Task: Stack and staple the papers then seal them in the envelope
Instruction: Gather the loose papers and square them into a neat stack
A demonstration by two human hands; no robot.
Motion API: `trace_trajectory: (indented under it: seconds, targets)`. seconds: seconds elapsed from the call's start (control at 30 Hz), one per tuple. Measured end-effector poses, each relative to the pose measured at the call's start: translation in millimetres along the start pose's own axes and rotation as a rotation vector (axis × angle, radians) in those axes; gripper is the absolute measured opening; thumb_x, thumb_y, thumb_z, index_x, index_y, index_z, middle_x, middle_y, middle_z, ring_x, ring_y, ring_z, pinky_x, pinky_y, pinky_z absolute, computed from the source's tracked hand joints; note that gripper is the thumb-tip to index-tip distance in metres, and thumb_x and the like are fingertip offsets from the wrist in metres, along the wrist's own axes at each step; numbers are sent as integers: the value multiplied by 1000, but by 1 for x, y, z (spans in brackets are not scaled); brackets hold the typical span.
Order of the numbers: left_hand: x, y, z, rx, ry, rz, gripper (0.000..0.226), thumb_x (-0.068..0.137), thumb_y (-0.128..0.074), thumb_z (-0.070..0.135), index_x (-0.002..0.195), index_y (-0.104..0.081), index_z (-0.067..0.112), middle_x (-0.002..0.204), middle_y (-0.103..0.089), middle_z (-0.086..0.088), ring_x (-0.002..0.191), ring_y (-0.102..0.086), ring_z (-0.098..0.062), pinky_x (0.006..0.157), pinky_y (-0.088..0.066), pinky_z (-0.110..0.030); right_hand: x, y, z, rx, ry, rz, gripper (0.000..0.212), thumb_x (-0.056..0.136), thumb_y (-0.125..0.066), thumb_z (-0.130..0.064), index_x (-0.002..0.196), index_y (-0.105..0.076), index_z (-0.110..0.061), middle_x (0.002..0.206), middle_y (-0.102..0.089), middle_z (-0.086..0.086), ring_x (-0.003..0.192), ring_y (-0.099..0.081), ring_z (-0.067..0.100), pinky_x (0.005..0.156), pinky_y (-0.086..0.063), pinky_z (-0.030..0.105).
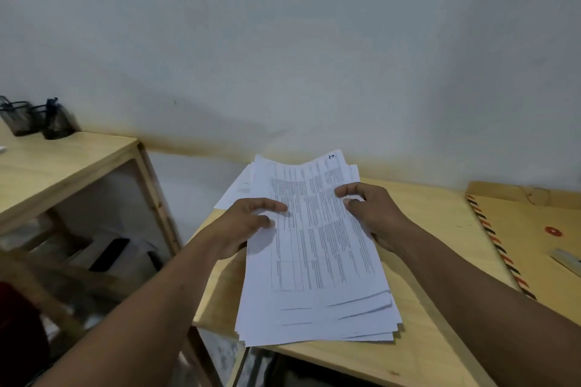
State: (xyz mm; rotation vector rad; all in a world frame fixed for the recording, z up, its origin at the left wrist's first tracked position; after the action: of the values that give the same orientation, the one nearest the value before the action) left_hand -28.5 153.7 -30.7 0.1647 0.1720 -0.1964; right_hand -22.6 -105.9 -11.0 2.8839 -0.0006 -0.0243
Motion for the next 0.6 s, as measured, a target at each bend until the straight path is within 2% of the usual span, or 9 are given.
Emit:
trace_trajectory:
  seconds: [0.07, 0.1, 0.13, 0.17, 0.27, 0.33, 0.43, 0.53, 0.6]
  targets:
    - [-3, 9, -1, 6, -14, 14, 36, 94, -59, -8, 104, -80, 20, 126, -69, 12, 116, -64, -14, 97, -52, -25, 3, -11, -7, -12, 23, -53, 28, 101, -45, -2, 102, -70, -15, 116, -66, -2, 63, -56, 21, 55, -40, 26]
    - [-4, 14, -3, 11, -20, 27, 34, 94, -61, -7, 107, -79, 19, 126, -69, 11, 113, -66, -10, 91, -52, -20, 6, -16, -9, -17, 23, -64, 30, 101, -43, -3, 103, -69, -16, 111, -67, -5, 44, -42, 17, 46, -32, 23]
    - [-5, 20, -6, 11, -21, 45, 32, 94, -63, -6, 108, -79, 18, 127, -69, 10, 111, -66, -8, 89, -52, -18, 8, -19, -12, -14, 24, -67, 30, 102, -41, -4, 105, -68, -16, 105, -66, -6, 35, -30, 14, 42, -26, 20]
    - [-4, 27, -10, -4, -18, 69, 32, 93, -64, -5, 107, -79, 19, 128, -69, 8, 111, -67, -9, 92, -52, -21, 11, -23, -13, 6, 25, -62, 28, 103, -41, -8, 106, -67, -18, 102, -65, -4, 34, -29, 12, 39, -26, 18]
    - [-3, 50, -26, -53, 5, 131, 35, 94, -62, -4, 104, -81, 23, 136, -64, 0, 120, -65, -19, 109, -47, -37, 14, -34, -8, 96, -14, 16, 19, 103, -42, -19, 105, -60, -25, 111, -66, 12, 66, -59, 22, 54, -46, 29]
    - [-5, 63, -30, -65, 22, 160, 37, 95, -60, -4, 105, -81, 25, 138, -62, 0, 124, -62, -21, 112, -45, -41, 14, -38, 6, -8, -7, 66, 22, 102, -40, -14, 109, -56, -27, 118, -65, 15, 79, -60, 25, 60, -44, 29]
    - [-9, 73, -29, -87, 35, 168, 39, 95, -58, -6, 105, -81, 24, 138, -63, 0, 125, -61, -23, 113, -43, -44, 13, -44, 29, -371, 58, 42, 31, 102, -42, -12, 130, -53, -19, 132, -62, 7, 98, -61, 20, 69, -47, 25]
    - [-13, 73, -22, -7, 10, 183, 42, 93, -57, -8, 105, -81, 25, 132, -67, 10, 132, -53, -18, 119, -35, -39, 10, -43, 37, -648, 118, 38, 38, 98, -49, -23, 135, -51, -19, 134, -63, 7, 120, -58, 27, 90, -51, 40]
    - [-14, 67, -15, 18, -6, 181, 42, 93, -57, -9, 104, -80, 24, 129, -67, 12, 131, -50, -15, 116, -32, -33, 7, -36, 37, -782, 114, 80, 41, 96, -50, -31, 136, -49, -22, 131, -64, 4, 123, -51, 29, 91, -50, 43]
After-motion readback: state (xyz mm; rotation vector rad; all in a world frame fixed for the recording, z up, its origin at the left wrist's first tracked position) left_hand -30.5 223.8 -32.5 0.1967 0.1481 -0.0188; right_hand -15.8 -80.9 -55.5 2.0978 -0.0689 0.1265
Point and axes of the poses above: each hand's wrist, its own x-axis towards the middle knuckle, its own y-axis out of the back of the hand, z = x × y, the point moved 4 cm from there along x, towards the middle knuckle
